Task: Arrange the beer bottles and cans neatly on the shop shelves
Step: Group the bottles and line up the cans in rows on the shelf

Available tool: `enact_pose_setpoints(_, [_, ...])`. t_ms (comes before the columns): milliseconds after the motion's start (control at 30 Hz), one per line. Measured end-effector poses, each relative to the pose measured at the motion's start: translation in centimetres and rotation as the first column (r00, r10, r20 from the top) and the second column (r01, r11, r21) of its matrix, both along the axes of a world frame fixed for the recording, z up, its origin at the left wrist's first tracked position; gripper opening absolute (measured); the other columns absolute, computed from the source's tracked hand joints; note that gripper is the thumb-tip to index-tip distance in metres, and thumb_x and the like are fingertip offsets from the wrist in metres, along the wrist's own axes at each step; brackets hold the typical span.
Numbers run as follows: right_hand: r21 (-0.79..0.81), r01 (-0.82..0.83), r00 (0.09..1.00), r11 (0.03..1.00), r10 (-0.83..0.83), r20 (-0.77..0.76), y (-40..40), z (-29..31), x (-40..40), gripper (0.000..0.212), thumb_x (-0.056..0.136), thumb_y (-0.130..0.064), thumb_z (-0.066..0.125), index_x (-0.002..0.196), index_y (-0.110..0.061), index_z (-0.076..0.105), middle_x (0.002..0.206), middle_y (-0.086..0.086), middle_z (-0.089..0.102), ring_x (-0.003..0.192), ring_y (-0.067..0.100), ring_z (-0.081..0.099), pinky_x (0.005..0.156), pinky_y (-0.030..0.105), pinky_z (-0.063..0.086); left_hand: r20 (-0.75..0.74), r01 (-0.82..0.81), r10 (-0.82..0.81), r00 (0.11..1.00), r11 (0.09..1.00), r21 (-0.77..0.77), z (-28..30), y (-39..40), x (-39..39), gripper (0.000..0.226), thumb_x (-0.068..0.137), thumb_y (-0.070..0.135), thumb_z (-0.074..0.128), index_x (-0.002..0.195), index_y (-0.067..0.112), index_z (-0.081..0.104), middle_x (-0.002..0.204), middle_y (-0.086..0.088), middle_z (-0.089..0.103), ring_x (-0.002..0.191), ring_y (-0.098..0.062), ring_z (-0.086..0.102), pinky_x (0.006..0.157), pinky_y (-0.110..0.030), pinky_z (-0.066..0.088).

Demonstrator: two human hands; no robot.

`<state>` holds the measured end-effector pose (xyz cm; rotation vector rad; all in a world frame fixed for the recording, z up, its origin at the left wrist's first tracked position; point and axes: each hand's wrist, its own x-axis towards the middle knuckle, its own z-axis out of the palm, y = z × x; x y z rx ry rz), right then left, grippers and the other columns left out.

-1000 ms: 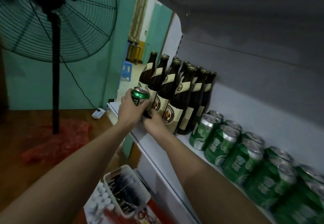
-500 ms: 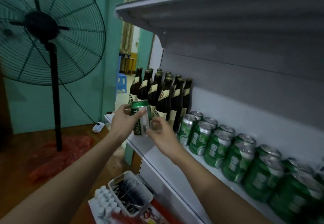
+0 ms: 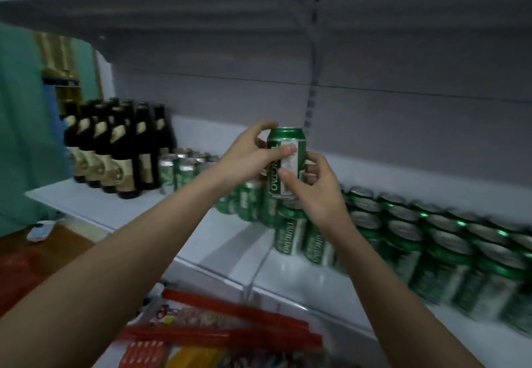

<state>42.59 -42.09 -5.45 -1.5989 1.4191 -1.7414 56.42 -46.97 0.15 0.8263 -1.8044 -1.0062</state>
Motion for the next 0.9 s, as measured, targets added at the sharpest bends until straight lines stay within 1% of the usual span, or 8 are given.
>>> enact_pose_setpoints(133, [-0.019, 0.278, 0.958, 0.961, -0.278, -0.073, 7.0, 1.6, -9.6, 0.042, 0.086, -0.037, 0.074, 0.121, -0.03, 0.053, 0.104, -0.011, 0.067, 0.092, 0.009, 0.067, 0.079, 0.034, 0.058, 0.027, 0.223, -0.223, 0.975, 0.974, -0.029, 1.6, 4.3, -10.5, 0.058, 0.086, 0.035, 0.073, 0.137, 0.03, 0.046, 0.114, 0.003, 0.063, 0.095, -0.015, 0.068, 0.066, -0.025, 0.057])
enact_pose_setpoints(233, [-0.049, 0.446, 0.89, 0.894, -0.449, -0.083, 13.0, 1.5, -16.2, 0.041, 0.088, -0.036, 0.072, 0.122, -0.031, 0.051, 0.109, -0.009, 0.066, 0.096, 0.009, 0.065, 0.081, 0.035, 0.057, 0.021, 0.36, -0.359, 0.933, 0.932, -0.054, 2.0, 8.1, -18.8, 0.06, 0.082, 0.032, 0.078, 0.135, 0.025, 0.049, 0.121, 0.007, 0.059, 0.103, -0.016, 0.065, 0.08, -0.035, 0.06])
enact_pose_setpoints(333, [-0.062, 0.59, 0.802, 0.805, -0.593, -0.073, 19.0, 0.6, -21.3, 0.041, 0.089, -0.034, 0.07, 0.126, -0.027, 0.053, 0.113, -0.009, 0.065, 0.101, 0.008, 0.064, 0.086, 0.039, 0.056, 0.076, 0.471, -0.465, 0.882, 0.877, -0.096, 1.9, 12.4, -26.5, 0.065, 0.079, 0.025, 0.081, 0.136, 0.018, 0.05, 0.123, 0.001, 0.06, 0.112, -0.019, 0.06, 0.097, -0.039, 0.052])
enact_pose_setpoints(467, [-0.046, 0.738, 0.671, 0.673, -0.74, -0.049, 25.7, -1.2, -26.8, 0.045, 0.09, -0.032, 0.068, 0.131, -0.025, 0.051, 0.122, -0.008, 0.06, 0.109, 0.014, 0.059, 0.091, 0.04, 0.052, 0.17, 0.587, -0.564, 0.808, 0.797, -0.144, 0.9, 18.2, -34.5, 0.069, 0.079, 0.024, 0.081, 0.139, 0.014, 0.047, 0.131, -0.006, 0.059, 0.117, -0.022, 0.057, 0.102, -0.039, 0.047])
enact_pose_setpoints(600, [0.068, 0.769, 0.639, 0.635, -0.763, -0.1, 29.0, -4.9, -30.4, 0.05, 0.091, -0.026, 0.069, 0.135, -0.02, 0.048, 0.12, -0.006, 0.057, 0.106, 0.017, 0.057, 0.085, 0.034, 0.047, 0.368, 0.589, -0.496, 0.787, 0.781, -0.208, -2.7, 20.5, -38.9, 0.072, 0.077, 0.039, 0.08, 0.138, 0.015, 0.05, 0.131, -0.005, 0.06, 0.117, -0.024, 0.057, 0.096, -0.037, 0.048])
enact_pose_setpoints(733, [0.232, 0.724, 0.685, 0.65, -0.716, -0.13, 28.9, -8.8, -31.8, 0.039, 0.09, -0.022, 0.071, 0.121, -0.02, 0.047, 0.109, 0.001, 0.063, 0.086, 0.007, 0.06, 0.072, 0.031, 0.052, 0.626, 0.564, -0.274, 0.73, 0.759, -0.326, -6.6, 20.6, -40.3, 0.056, 0.079, 0.047, 0.073, 0.126, 0.021, 0.055, 0.126, -0.005, 0.057, 0.121, -0.027, 0.047, 0.094, -0.042, 0.046])
enact_pose_setpoints(800, [0.277, 0.695, 0.713, 0.663, -0.687, -0.144, 28.4, -10.3, -31.9, 0.038, 0.089, -0.02, 0.072, 0.114, -0.023, 0.043, 0.103, -0.001, 0.063, 0.084, 0.008, 0.062, 0.075, 0.033, 0.052, 0.712, 0.572, -0.178, 0.679, 0.737, -0.361, -7.9, 20.5, -40.3, 0.062, 0.08, 0.048, 0.071, 0.133, 0.024, 0.05, 0.136, -0.005, 0.05, 0.132, -0.031, 0.036, 0.1, -0.047, 0.038])
enact_pose_setpoints(900, [0.292, 0.696, 0.714, 0.656, -0.677, -0.182, 28.0, -11.3, -31.9, 0.043, 0.09, -0.023, 0.07, 0.119, -0.025, 0.038, 0.103, -0.006, 0.058, 0.092, 0.018, 0.059, 0.079, 0.034, 0.049, 0.769, 0.558, -0.059, 0.636, 0.724, -0.405, -8.6, 20.3, -40.1, 0.08, 0.083, 0.056, 0.066, 0.148, 0.023, 0.032, 0.15, -0.009, 0.035, 0.14, -0.031, 0.023, 0.109, -0.052, 0.025])
